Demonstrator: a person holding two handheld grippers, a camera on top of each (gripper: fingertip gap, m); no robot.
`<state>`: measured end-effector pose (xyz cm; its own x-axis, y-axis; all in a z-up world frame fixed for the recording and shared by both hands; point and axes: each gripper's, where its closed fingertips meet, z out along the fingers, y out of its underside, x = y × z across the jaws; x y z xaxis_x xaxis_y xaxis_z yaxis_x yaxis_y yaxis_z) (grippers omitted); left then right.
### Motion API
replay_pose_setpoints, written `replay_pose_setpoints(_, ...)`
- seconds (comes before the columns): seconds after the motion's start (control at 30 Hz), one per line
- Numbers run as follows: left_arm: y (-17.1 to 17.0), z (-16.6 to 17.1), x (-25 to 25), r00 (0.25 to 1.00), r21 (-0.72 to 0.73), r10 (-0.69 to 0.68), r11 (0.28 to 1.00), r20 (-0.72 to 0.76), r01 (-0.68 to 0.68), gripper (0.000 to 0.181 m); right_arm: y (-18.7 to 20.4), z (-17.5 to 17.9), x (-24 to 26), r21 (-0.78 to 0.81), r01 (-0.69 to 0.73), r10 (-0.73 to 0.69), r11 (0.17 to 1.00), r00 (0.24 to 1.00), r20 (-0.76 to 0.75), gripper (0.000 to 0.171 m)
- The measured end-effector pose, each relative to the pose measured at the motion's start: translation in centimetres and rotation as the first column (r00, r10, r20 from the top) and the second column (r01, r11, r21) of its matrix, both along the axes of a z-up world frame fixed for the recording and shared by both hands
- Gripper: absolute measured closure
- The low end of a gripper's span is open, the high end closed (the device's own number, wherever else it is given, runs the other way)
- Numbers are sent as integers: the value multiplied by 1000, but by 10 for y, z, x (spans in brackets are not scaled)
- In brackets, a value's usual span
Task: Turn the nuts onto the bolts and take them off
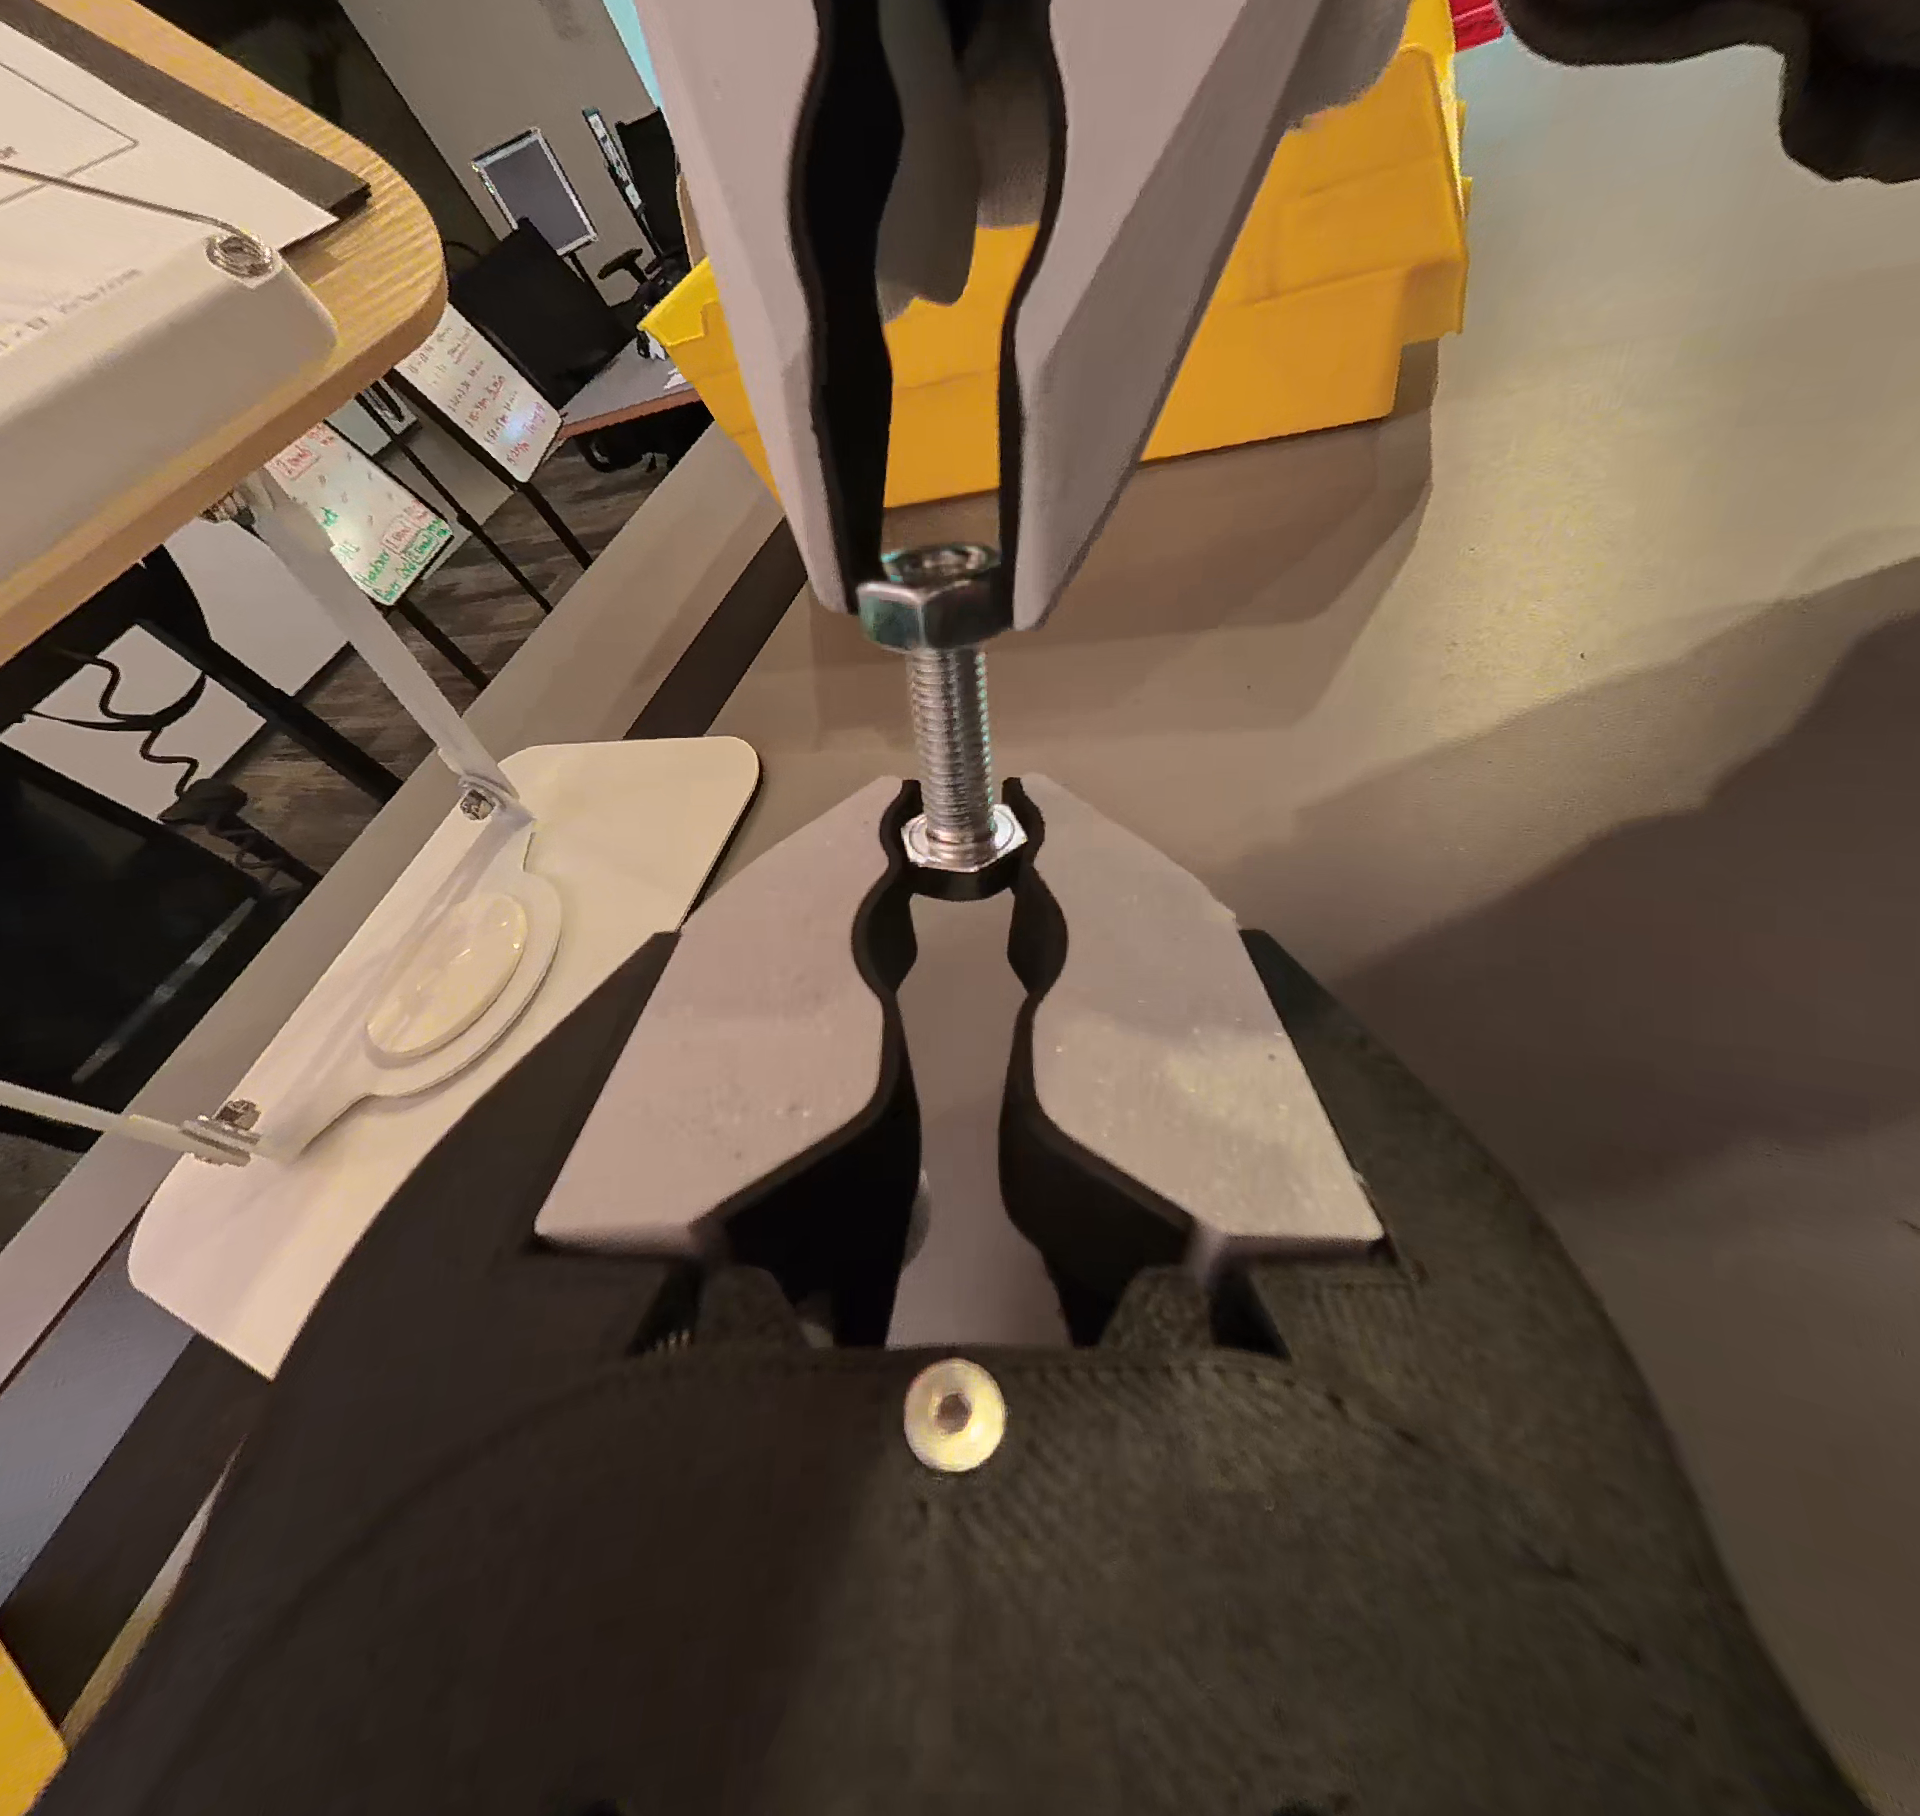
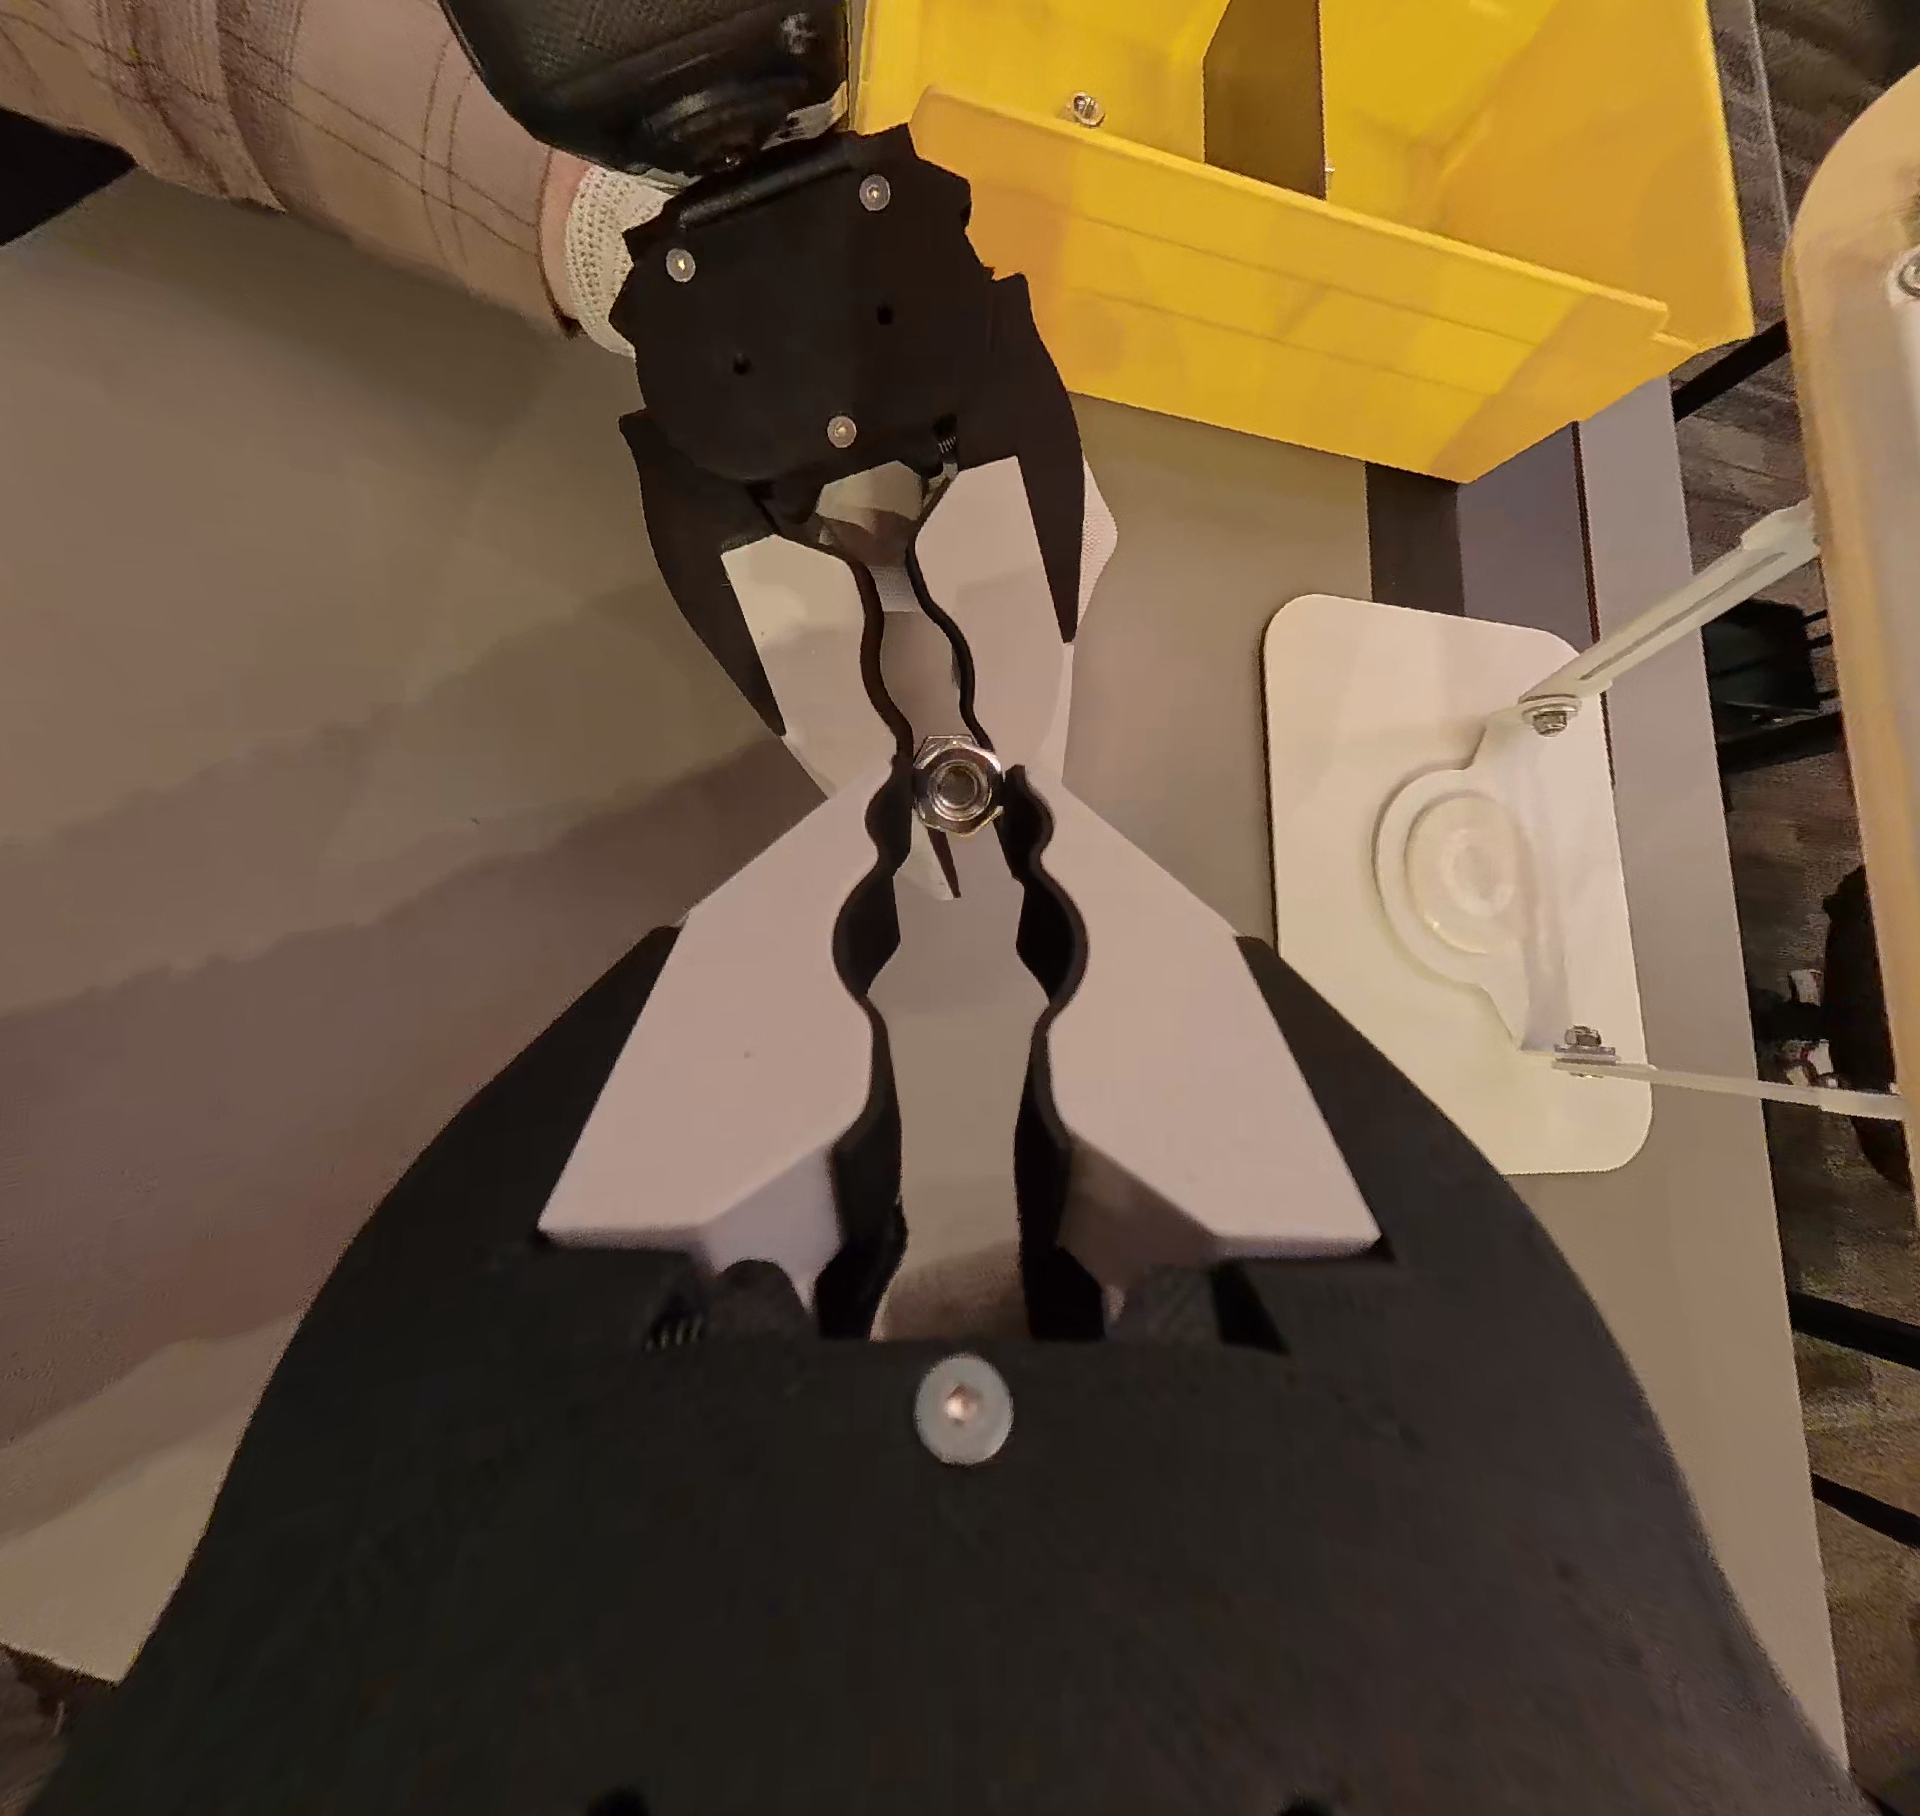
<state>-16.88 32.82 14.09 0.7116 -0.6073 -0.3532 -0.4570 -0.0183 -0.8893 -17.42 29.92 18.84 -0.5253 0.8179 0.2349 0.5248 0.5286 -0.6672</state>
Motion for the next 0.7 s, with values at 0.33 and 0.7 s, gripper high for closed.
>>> replay_pose_setpoints(0.33, 7, 9, -7, 996, 21, 64, 998, 57, -65, 167, 6, 7, -7, -25, 45, -46, 999, 998, -43, 155)
replay_pose_setpoints(0.7, 18, 19, -27, 973, 85, 213, 972, 85, -220, 167, 15, 16, -24, -74, 161, -167, 984, 983, -74, 155)
